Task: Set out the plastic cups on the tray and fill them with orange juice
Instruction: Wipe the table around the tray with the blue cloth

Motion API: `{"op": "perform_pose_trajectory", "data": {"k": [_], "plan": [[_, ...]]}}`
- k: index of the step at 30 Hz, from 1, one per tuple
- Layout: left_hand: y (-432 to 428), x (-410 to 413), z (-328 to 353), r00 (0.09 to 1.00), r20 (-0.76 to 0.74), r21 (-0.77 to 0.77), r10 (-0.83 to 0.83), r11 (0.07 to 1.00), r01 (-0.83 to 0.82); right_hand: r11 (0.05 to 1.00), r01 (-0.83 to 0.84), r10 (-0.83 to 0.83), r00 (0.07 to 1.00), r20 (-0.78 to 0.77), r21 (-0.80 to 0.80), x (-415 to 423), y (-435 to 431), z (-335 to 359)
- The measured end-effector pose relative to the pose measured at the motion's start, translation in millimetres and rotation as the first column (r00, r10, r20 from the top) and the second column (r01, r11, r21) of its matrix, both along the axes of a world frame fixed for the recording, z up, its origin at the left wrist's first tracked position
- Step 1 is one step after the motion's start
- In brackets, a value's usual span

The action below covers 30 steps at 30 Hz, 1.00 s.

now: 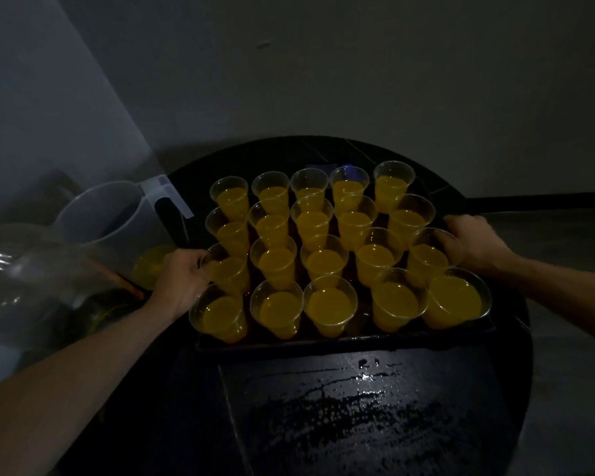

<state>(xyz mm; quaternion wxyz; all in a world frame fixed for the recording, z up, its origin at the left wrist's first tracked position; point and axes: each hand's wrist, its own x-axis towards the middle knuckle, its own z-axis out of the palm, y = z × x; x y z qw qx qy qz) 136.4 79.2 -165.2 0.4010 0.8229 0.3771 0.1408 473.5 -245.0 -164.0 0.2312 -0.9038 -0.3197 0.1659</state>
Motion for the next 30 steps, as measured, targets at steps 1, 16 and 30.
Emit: {"op": "perform_pose_trajectory", "data": {"k": [1,16,30], "plan": [[1.1,2.1,-0.5,1.000,0.001,0.006,0.004,1.000,-0.004,1.000,0.004,-0.004,1.000,0.001,-0.001,1.0,1.0,-0.6],[20.9,14.0,-8.4,0.999,0.034,0.019,-0.013,1.000,0.012,1.000,0.028,-0.028,0.999,0.017,0.010,13.4,14.6,-5.0],[16.1,13.8,-2.0,0.999,0.011,-0.076,0.039,0.996,-0.038,0.999,0.033,-0.033,0.999,-0.012,-0.006,10.0,14.6,-3.6]]}}
